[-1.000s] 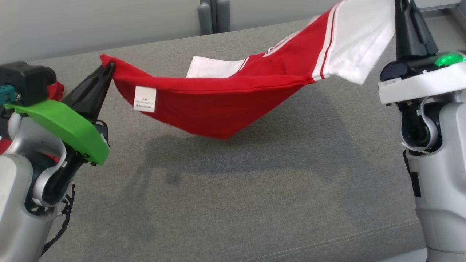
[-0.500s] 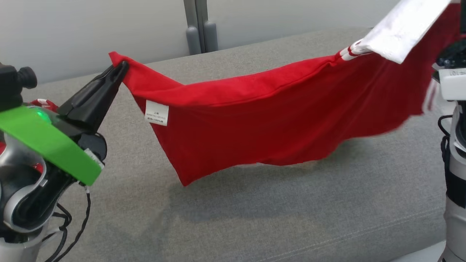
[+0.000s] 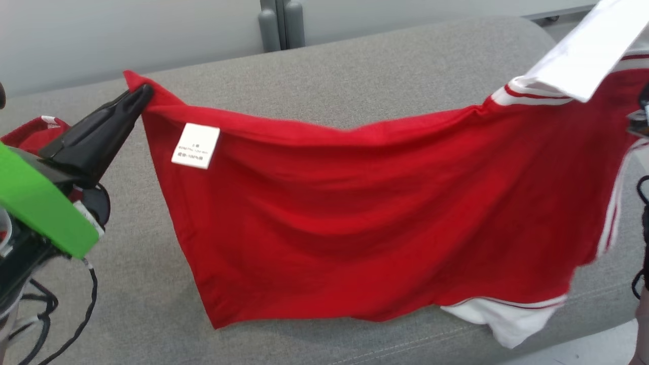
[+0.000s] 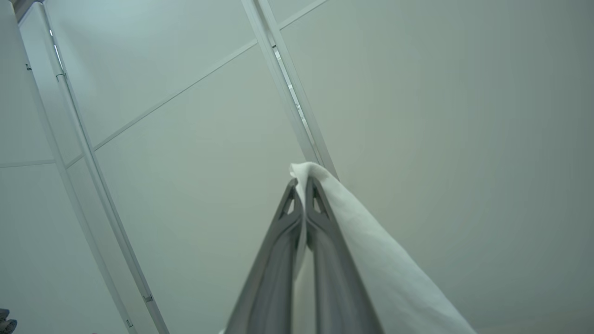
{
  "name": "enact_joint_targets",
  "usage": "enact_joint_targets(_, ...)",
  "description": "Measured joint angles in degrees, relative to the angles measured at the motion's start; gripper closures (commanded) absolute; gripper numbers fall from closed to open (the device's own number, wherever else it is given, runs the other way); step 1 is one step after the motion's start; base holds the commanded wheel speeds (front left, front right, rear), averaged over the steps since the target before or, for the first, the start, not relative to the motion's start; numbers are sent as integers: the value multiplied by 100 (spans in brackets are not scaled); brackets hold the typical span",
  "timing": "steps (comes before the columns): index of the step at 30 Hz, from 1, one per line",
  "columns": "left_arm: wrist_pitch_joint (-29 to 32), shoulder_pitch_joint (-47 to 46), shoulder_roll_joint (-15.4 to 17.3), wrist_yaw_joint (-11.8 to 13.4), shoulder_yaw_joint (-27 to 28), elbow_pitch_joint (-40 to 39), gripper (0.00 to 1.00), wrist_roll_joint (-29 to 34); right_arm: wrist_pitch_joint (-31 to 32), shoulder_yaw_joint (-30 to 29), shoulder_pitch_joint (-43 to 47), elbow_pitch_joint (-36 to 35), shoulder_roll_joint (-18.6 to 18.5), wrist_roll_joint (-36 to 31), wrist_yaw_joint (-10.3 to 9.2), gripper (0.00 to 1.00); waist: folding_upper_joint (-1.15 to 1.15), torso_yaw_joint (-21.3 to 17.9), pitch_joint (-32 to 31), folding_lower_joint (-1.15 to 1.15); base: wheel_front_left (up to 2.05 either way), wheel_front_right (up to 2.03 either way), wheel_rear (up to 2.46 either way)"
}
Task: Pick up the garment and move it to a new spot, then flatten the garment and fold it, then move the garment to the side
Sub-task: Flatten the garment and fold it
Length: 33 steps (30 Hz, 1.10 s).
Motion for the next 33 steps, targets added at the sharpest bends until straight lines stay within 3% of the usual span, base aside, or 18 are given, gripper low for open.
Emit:
enact_joint_targets(3,312,-254,44,54,-151,773,100,-4,361,201,-60,778,69,70,-232,100,0,45,197,0,0,0,0)
enact_joint_targets(6,623,-737,62,57,-482,1518,100,148,742,521,-404,1634,330,104,-582,100,0,111,402,0,0,0,0)
enact_joint_targets(9,706,-1543,78,70,-668,2191,100,638,899,687,-1252,2325,443,-202,-689,100,0,192,613,0,0,0,0)
enact_joint_targets(12,321,-2718,-43,103,-727,2497,100,1508,710,461,-2526,2674,437,-862,-732,100,0,279,829,0,0,0,0)
enact_joint_targets(13,89,-3100,-180,104,-700,2503,100,1722,601,336,-2939,2715,447,-975,-732,100,0,307,902,0,0,0,0)
enact_joint_targets(17,-771,-4347,-1278,108,-627,2492,100,1909,212,-57,-4230,2722,499,-1229,-722,100,0,416,1204,0,0,0,0)
enact_joint_targets(20,-1151,-4715,-1714,75,-790,2535,100,1913,7,-350,-4735,2975,501,-1282,-705,100,0,490,1435,0,0,0,0)
enact_joint_targets(25,-1694,-4654,-1892,-246,-903,2624,100,1897,-288,-288,-4745,2822,523,-1050,-704,100,0,555,1751,0,0,0,0)
enact_joint_targets(27,-1942,-4370,-2054,-381,-948,2585,100,1768,-422,-331,-4532,2484,542,-643,-672,100,0,573,1911,0,0,0,0)
enact_joint_targets(30,-2263,-3353,-2229,-453,-1015,2618,100,1639,-526,-568,-3487,2067,526,-333,-675,100,0,595,2150,1,0,0,0)
enact_joint_targets(33,-2516,-2241,-2148,-510,-1089,2837,100,1638,-570,-856,-1806,2071,548,-3,-677,100,0,611,2389,1,0,0,0)
